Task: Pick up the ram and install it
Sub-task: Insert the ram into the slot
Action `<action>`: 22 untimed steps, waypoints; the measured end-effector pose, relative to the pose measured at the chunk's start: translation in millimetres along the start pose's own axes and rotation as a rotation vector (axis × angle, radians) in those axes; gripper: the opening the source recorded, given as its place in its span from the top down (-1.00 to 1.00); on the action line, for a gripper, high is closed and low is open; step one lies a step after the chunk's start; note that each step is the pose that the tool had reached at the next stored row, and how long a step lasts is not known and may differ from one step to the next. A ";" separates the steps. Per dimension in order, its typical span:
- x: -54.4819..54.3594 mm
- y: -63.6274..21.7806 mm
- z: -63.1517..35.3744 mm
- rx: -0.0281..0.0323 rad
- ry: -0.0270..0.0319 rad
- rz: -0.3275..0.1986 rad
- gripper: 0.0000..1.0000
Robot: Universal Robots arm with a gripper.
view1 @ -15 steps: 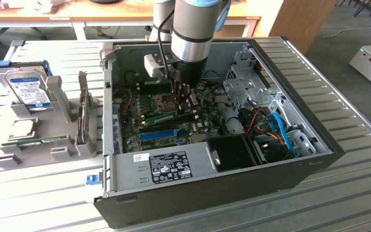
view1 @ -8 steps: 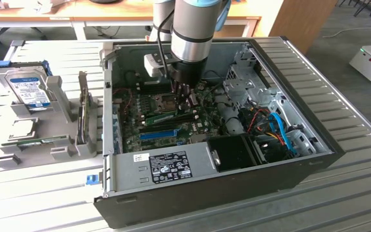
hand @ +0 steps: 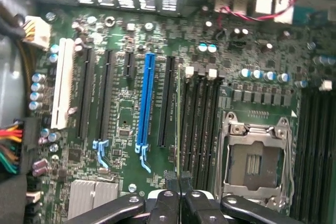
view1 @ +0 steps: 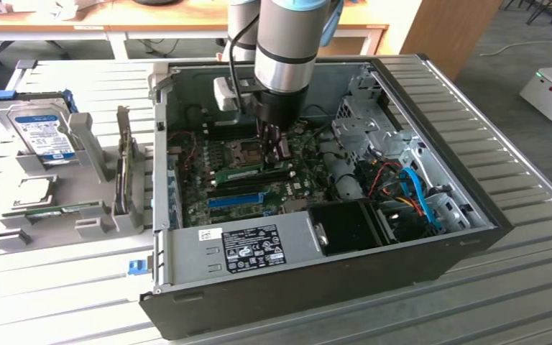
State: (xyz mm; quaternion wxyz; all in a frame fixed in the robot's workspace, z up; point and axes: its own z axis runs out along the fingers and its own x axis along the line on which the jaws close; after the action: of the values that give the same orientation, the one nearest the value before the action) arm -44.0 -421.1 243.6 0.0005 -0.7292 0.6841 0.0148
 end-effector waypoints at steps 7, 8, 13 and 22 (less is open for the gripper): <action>0.0 0.0 0.0 0.0007 -0.0006 0.031 0.76; 0.0 0.0 0.0 0.0007 -0.0006 0.031 0.76; 0.0 0.0 0.1 0.0011 -0.0010 0.047 0.76; 0.0 0.0 0.1 0.0018 -0.0017 0.083 0.76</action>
State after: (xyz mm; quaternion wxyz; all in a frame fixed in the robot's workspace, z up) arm -44.0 -421.1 243.5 0.0012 -0.7001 0.7139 0.0148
